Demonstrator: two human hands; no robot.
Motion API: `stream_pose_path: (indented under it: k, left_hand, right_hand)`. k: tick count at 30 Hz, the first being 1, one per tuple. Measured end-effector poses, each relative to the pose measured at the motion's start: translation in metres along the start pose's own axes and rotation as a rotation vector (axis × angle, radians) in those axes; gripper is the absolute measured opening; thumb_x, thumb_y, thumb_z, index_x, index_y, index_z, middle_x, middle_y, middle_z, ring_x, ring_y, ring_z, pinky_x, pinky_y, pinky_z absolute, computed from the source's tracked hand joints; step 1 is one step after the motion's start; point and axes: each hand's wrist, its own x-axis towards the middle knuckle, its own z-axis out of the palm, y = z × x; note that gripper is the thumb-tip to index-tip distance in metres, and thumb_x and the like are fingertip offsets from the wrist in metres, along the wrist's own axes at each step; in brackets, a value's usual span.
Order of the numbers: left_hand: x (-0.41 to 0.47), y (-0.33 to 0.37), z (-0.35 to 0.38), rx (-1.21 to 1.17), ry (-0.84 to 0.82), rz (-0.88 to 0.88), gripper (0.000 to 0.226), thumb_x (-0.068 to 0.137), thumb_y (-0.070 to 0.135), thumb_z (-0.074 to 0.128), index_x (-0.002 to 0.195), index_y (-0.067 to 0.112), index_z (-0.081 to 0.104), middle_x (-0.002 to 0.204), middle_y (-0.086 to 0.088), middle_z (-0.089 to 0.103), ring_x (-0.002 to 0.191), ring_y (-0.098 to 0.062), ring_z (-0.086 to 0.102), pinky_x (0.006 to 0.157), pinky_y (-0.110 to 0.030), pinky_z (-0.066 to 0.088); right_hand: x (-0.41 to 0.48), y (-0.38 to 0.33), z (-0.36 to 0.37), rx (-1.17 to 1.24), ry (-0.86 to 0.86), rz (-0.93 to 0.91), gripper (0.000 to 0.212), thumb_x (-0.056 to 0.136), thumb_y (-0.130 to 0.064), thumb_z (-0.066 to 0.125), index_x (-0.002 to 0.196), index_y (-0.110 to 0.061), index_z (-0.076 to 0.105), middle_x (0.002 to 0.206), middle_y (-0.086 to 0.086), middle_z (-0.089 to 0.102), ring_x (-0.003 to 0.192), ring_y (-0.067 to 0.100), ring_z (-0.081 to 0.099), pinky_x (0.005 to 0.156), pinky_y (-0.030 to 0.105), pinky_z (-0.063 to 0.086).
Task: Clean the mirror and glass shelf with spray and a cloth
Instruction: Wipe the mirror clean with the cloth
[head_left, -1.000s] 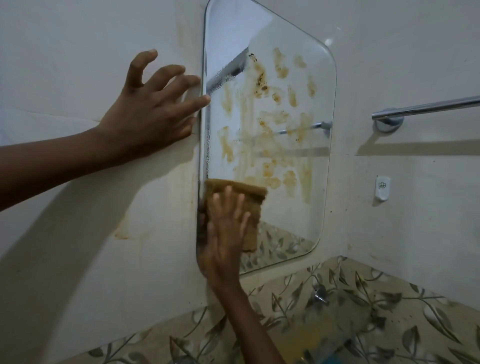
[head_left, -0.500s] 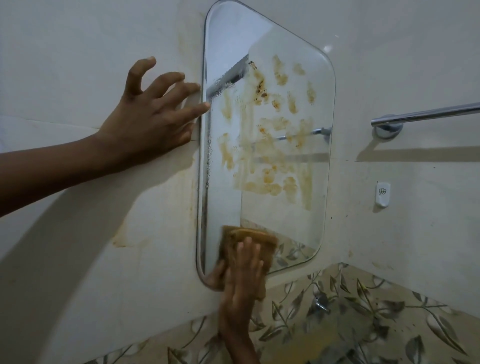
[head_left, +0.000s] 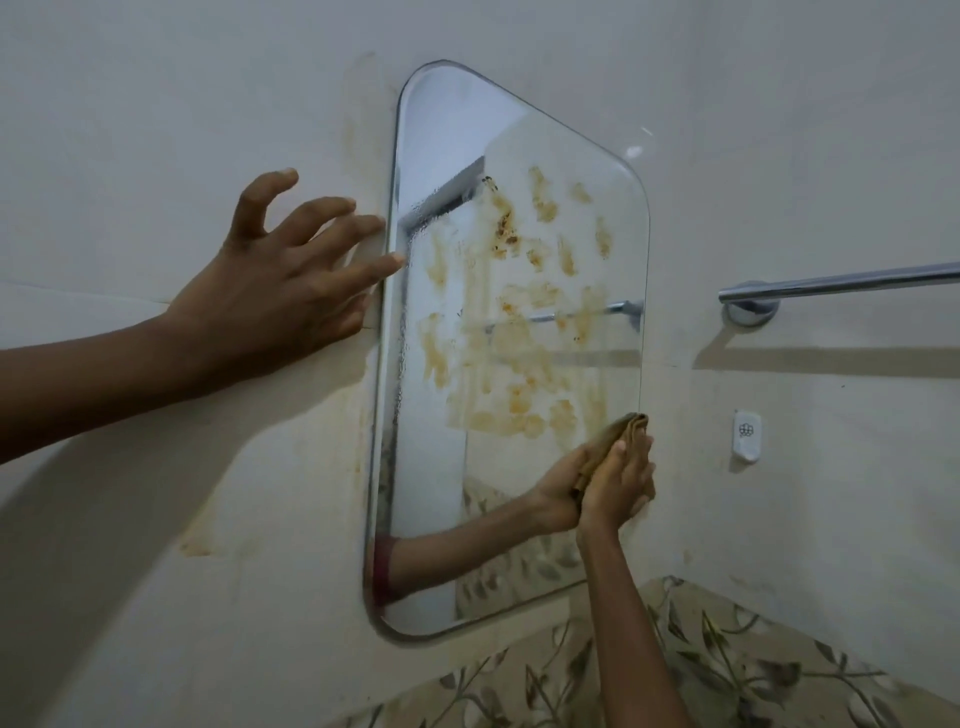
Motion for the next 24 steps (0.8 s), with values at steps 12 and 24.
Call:
stream_pose_path:
  k: [12, 24]
  left_hand:
    - [0.003, -0.001, -0.002, -0.065, -0.062, -0.022, 0.04, 0.088, 0.018, 0.034, 0.123, 0.019, 0.053, 0.142, -0.016, 0.043, 0.129, -0.033, 0.041, 0.107, -0.046, 0.011]
    - [0.0, -0.002, 0.0, -0.024, -0.09, 0.028, 0.05, 0.093, 0.013, 0.017, 0.134, 0.014, 0.045, 0.149, -0.011, 0.035, 0.14, -0.035, 0.025, 0.109, -0.047, 0.008]
  right_hand:
    - [-0.074, -0.089, 0.048, -0.027, -0.226, -0.504, 0.046, 0.097, -0.041, 0.023, 0.139, -0.042, 0.005, 0.154, -0.016, -0.008, 0.147, 0.014, -0.01, 0.119, 0.048, -0.01]
    - [-0.157, -0.111, 0.054, 0.004, -0.431, -0.939, 0.047, 0.096, -0.041, 0.023, 0.142, -0.039, 0.014, 0.154, -0.02, -0.001, 0.146, 0.01, -0.012, 0.118, 0.04, -0.015]
